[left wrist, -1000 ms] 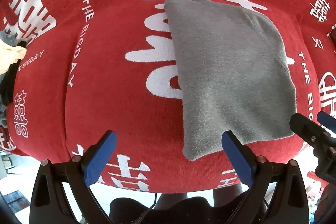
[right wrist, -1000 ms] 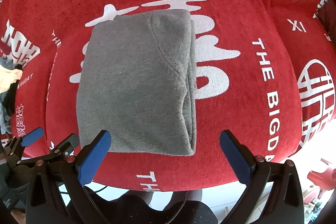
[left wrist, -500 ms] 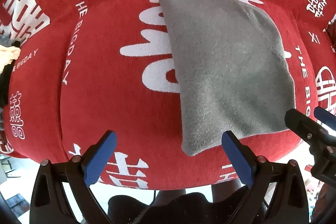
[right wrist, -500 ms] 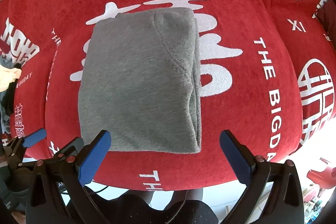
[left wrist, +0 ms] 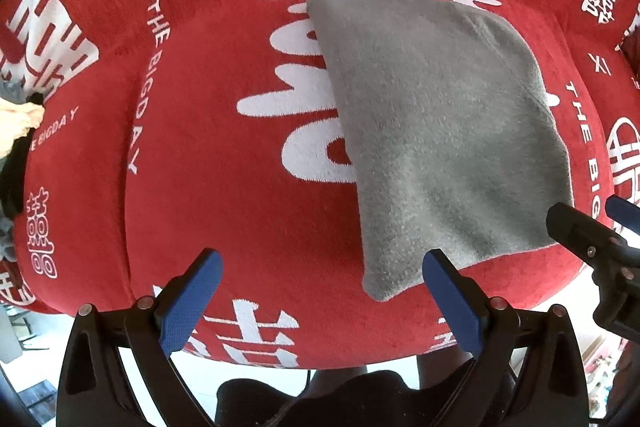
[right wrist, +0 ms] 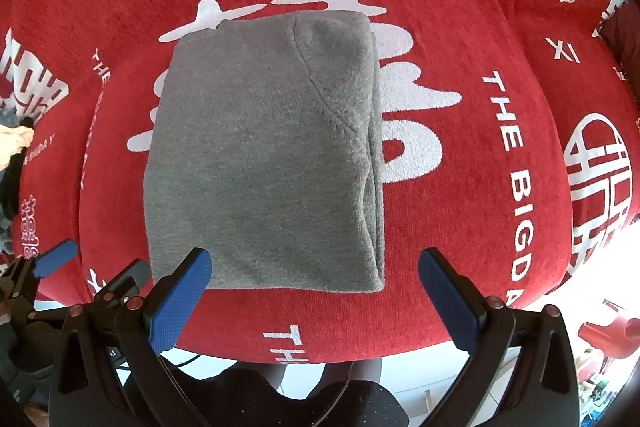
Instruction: Fold small clothes
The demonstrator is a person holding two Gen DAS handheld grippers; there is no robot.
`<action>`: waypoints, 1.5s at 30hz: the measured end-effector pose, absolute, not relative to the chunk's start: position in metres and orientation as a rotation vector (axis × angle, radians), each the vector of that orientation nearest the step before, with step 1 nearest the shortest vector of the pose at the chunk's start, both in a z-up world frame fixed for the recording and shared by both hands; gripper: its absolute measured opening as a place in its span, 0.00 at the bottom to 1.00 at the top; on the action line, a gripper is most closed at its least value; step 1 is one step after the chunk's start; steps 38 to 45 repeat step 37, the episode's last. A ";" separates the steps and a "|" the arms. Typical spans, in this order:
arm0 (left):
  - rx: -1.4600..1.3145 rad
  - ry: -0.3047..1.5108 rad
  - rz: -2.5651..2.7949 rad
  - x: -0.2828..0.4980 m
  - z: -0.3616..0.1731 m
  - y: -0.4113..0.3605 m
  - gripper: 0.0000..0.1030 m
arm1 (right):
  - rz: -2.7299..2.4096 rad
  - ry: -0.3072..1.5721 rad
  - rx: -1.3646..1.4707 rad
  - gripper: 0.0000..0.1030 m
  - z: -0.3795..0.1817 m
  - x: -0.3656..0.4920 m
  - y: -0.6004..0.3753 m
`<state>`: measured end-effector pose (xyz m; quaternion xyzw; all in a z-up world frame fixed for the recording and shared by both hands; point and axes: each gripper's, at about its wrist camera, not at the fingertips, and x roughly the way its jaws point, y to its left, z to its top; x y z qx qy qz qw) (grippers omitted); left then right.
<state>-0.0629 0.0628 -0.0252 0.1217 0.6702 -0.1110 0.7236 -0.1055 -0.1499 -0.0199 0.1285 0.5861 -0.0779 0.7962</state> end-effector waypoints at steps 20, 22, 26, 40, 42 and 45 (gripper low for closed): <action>0.279 1.460 -0.234 -0.064 -0.024 0.057 0.98 | -0.173 1.259 0.270 1.00 -0.022 -0.106 -0.147; 0.278 1.460 -0.234 -0.064 -0.024 0.057 0.98 | -0.174 1.259 0.271 1.00 -0.022 -0.106 -0.147; 0.278 1.460 -0.231 -0.064 -0.025 0.058 0.98 | -0.172 1.260 0.269 1.00 -0.021 -0.105 -0.148; 0.260 1.443 -0.226 -0.064 -0.024 0.057 0.98 | -0.170 1.260 0.261 1.00 -0.020 -0.105 -0.149; 0.260 1.443 -0.226 -0.064 -0.024 0.057 0.98 | -0.170 1.260 0.261 1.00 -0.020 -0.105 -0.149; 0.260 1.443 -0.226 -0.064 -0.024 0.057 0.98 | -0.170 1.260 0.261 1.00 -0.020 -0.105 -0.149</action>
